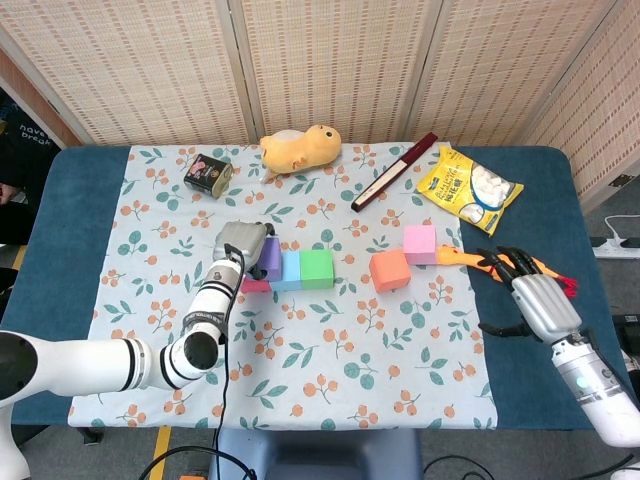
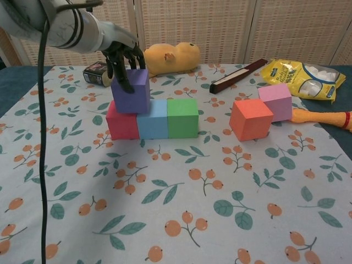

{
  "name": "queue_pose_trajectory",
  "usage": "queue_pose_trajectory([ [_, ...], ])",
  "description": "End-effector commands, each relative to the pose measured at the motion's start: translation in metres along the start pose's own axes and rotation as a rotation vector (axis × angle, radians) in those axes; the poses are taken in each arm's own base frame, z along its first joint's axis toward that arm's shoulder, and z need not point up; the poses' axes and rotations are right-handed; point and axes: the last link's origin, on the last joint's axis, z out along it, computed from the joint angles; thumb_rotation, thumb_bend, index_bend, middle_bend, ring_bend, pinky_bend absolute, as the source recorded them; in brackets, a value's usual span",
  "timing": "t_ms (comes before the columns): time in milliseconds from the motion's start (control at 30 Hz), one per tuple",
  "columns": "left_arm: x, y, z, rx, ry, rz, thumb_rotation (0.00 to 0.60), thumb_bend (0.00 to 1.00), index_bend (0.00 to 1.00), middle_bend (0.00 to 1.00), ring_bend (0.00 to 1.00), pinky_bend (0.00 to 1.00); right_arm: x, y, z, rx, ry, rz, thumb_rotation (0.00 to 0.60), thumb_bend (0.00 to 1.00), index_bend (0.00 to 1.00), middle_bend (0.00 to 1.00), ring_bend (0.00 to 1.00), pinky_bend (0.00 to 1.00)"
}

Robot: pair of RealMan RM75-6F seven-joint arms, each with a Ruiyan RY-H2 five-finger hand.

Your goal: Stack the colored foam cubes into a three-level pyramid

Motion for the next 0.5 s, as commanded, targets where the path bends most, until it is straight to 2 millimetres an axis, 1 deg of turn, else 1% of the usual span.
queue_pose_trajectory([
  [33,-0.0013,0.0036,0.0013,-0.001,-0.003,-0.01,0.6,0.28,0.23,0.22,0.3,0.37,0.0002,0.0005,-0.0002,-0.002,0.0,0.001,0.6,0.03,0.0,0.2,0.0,0.01],
  [200,-0.003,0.0067,0.0037,0.002,0.007,0.019,0.6,0.28,0.23,0.22,0.3,0.37,0.0008,0.0021,-0.0009,-0.007,-0.001,0.002,0.6,0.03,0.0,0.2,0.0,0.01],
  [500,-0.0039,0.0066,0.0035,-0.007,0.005,0.03,0.6,0.28,0.22,0.22,0.3,0.36,0.0,0.0016,-0.0005,-0.01,0.0,0.004,0.6,0.03,0.0,0.2,0.0,0.01],
])
